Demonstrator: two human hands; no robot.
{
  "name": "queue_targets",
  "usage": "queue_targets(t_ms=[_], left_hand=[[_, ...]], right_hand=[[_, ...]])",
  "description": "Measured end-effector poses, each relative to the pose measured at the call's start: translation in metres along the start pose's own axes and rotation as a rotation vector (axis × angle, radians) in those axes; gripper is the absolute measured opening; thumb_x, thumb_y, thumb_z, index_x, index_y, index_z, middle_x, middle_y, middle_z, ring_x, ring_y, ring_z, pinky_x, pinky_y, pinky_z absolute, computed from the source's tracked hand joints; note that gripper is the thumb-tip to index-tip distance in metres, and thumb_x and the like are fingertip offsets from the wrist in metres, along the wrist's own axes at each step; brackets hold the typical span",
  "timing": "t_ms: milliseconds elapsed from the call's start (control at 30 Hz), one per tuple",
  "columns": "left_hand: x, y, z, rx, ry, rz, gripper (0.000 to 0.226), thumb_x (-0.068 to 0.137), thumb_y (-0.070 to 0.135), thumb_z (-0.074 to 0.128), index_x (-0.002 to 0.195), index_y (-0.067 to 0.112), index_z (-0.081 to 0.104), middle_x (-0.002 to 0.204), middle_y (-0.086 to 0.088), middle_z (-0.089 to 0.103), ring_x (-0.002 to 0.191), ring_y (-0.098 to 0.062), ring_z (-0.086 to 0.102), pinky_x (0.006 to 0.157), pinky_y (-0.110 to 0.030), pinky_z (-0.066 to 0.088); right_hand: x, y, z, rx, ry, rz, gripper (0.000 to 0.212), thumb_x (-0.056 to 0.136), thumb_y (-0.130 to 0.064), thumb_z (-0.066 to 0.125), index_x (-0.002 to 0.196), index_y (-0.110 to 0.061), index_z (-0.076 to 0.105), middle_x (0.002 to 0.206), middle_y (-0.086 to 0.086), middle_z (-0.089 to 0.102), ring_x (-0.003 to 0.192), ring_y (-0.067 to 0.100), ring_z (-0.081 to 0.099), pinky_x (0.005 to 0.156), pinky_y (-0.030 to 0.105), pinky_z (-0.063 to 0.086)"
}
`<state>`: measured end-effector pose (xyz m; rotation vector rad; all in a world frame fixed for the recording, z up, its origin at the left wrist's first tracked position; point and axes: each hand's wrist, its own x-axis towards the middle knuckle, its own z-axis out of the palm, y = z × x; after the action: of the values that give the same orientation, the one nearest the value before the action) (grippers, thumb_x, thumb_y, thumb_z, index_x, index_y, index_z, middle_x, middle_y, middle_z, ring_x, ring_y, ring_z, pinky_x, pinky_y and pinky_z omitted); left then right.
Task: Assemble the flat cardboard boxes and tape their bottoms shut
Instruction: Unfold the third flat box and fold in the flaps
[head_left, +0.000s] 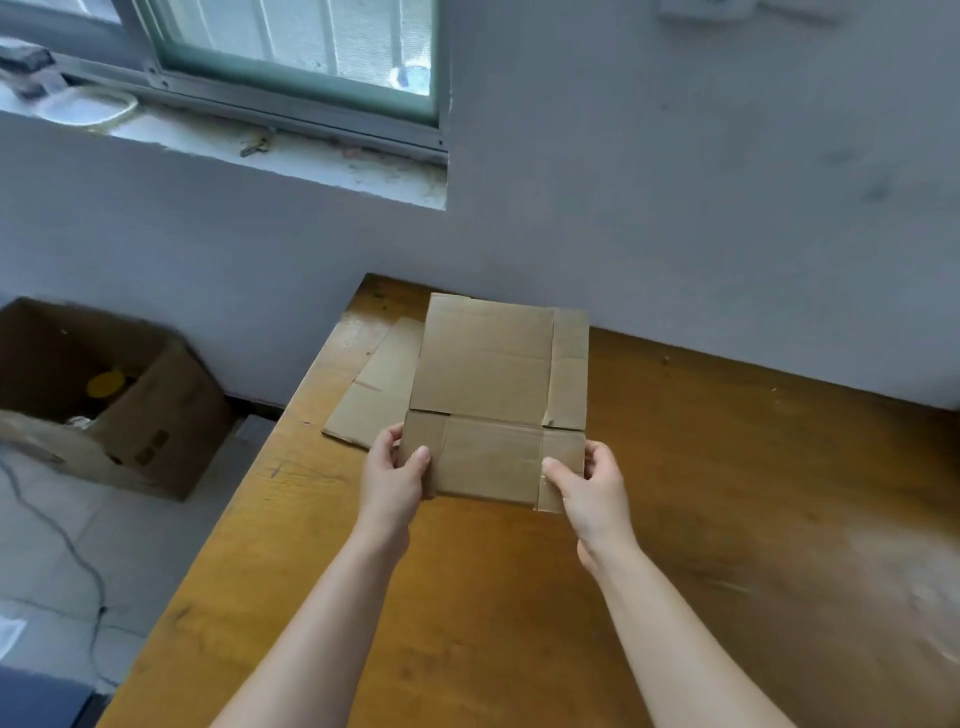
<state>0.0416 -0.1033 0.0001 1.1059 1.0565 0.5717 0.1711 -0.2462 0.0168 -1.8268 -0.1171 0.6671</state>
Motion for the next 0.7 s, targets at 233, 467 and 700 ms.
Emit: queue_targets(t_ms=[233,467,700], left_hand=[[-0.1,-0.029,0.074,-0.031,-0.006,0.027,0.025,0.097,0.001,0.05,0.115,0.018,0.053,0.098,0.0,0.063,0.078,-0.011,0.056,0.054,-0.023,0.045],[-0.204,-0.063,0.149,-0.037,-0.001,0.013,0.022,0.099,0.003,0.05,0.114,0.019,0.052,0.095,0.002,0.062,0.077,-0.011,0.055,0.056,-0.026,0.042],[-0.269,-0.087,0.188,0.005,-0.048,0.006,0.023,0.099,0.004,0.05,0.116,0.019,0.053,0.106,-0.002,0.063,0.083,-0.013,0.057,0.053,-0.021,0.046]], right_hand=[[-0.039,0.02,-0.115,0.045,0.001,-0.042,0.038,0.093,-0.019,0.065,0.127,-0.021,0.048,0.111,-0.007,0.061,0.105,0.013,0.059,0.084,0.027,0.049],[-0.081,0.045,-0.232,0.003,0.004,-0.083,0.049,0.094,-0.018,0.063,0.138,-0.016,0.042,0.116,-0.008,0.054,0.088,0.004,0.054,0.081,0.015,0.044],[-0.118,0.073,-0.304,0.019,0.083,-0.036,0.04,0.093,-0.017,0.065,0.129,-0.015,0.048,0.123,0.004,0.062,0.108,0.02,0.06,0.09,0.033,0.053]])
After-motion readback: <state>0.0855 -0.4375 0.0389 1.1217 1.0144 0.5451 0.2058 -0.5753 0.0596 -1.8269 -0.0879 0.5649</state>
